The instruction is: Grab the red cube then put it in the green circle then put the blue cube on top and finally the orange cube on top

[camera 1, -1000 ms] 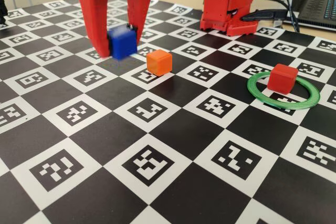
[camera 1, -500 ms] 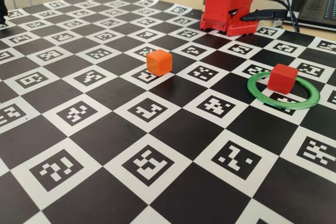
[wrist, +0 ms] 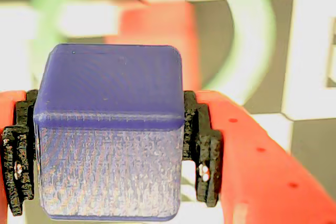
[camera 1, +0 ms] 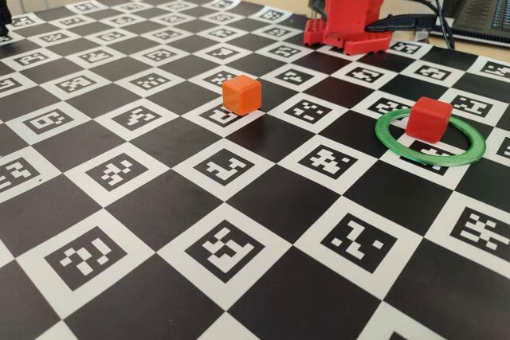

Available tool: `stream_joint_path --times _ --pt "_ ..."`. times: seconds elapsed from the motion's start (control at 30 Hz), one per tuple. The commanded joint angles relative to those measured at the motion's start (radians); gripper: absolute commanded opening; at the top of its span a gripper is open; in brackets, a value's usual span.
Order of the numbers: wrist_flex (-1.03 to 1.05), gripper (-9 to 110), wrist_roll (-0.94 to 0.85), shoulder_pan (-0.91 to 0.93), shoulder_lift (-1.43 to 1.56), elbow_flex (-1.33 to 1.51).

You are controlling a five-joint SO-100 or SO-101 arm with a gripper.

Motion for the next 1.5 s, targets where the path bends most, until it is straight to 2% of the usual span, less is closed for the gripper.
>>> stream_joint_path --times 0.0,0.33,0.9,1.47 --pt "-0.038 3 0.02 -0.071 0.046 -0.006" --pt "-0.152 3 0.066 -0.072 -0.057 -0.035" --pt "-0.445 3 0.066 -0.107 -0.12 0.218" --pt "-0.492 3 0.058 -0.153 -0.121 0.256"
